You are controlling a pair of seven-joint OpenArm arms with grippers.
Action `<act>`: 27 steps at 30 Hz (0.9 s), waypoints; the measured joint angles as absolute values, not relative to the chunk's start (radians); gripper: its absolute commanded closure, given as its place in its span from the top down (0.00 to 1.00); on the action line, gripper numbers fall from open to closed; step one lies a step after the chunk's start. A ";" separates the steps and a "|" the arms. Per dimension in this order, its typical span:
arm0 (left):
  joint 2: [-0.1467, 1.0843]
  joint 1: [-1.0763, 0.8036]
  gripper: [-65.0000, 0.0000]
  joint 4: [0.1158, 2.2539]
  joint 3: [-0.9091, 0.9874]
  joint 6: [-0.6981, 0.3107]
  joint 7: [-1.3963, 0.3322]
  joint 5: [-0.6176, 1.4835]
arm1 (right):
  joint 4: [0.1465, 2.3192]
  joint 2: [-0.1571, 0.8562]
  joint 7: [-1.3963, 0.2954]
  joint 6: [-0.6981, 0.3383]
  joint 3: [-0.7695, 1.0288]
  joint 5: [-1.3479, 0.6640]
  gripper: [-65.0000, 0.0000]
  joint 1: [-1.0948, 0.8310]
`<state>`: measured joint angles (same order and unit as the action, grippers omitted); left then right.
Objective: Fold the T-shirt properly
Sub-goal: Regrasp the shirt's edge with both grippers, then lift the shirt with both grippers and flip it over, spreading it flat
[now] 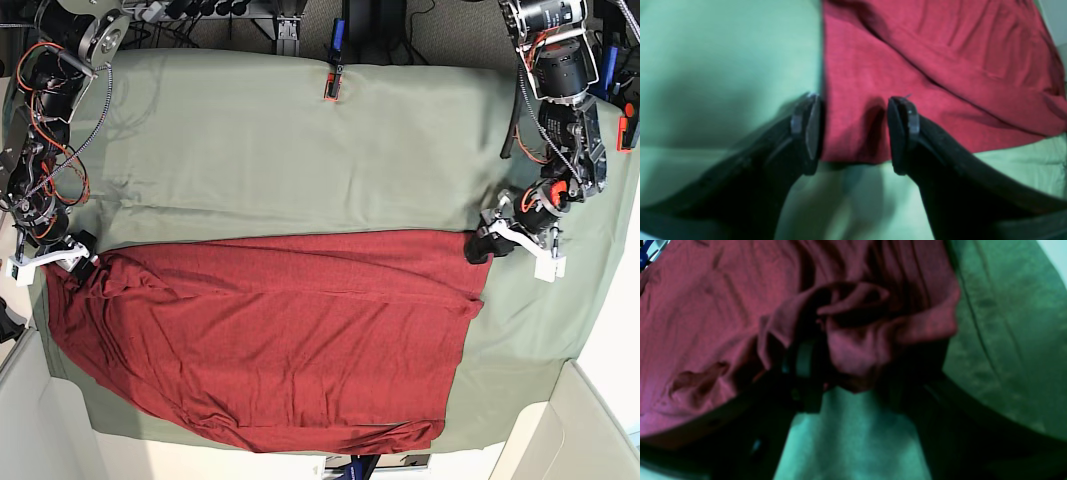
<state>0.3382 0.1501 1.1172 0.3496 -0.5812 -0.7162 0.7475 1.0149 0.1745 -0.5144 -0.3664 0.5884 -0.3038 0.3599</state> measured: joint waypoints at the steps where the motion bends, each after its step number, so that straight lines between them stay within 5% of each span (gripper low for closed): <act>1: 0.332 0.151 0.52 1.117 0.342 -0.582 -0.715 0.753 | 1.015 0.175 -0.516 -0.367 0.588 -0.315 0.46 0.360; 7: 0.284 0.159 0.49 1.119 0.290 -0.584 -0.660 0.685 | 1.015 0.169 -0.516 -0.367 0.589 -0.318 0.46 0.360; 10: 0.268 0.161 0.24 1.119 0.278 -0.584 -0.638 0.635 | 1.015 0.163 -0.513 -0.375 0.584 -0.318 0.43 0.360; 14: 0.263 0.167 0.00 1.119 0.276 -0.589 -0.638 0.596 | 1.015 0.149 -0.520 -0.404 0.538 -0.315 0.02 0.357; 18: 0.287 0.189 0.00 1.119 0.274 -0.672 -0.711 0.604 | 1.015 0.150 -0.521 -0.474 0.508 -0.292 0.00 0.357; 27: 0.397 0.167 0.00 1.284 0.270 -0.686 -0.861 0.689 | 1.161 0.161 -0.655 -0.498 0.504 -0.329 0.00 0.318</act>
<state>0.3973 0.1673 1.2842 0.2695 -0.6865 -0.8612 0.6891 1.1606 0.1608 -0.6548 -0.4976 0.5041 -0.3294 0.3180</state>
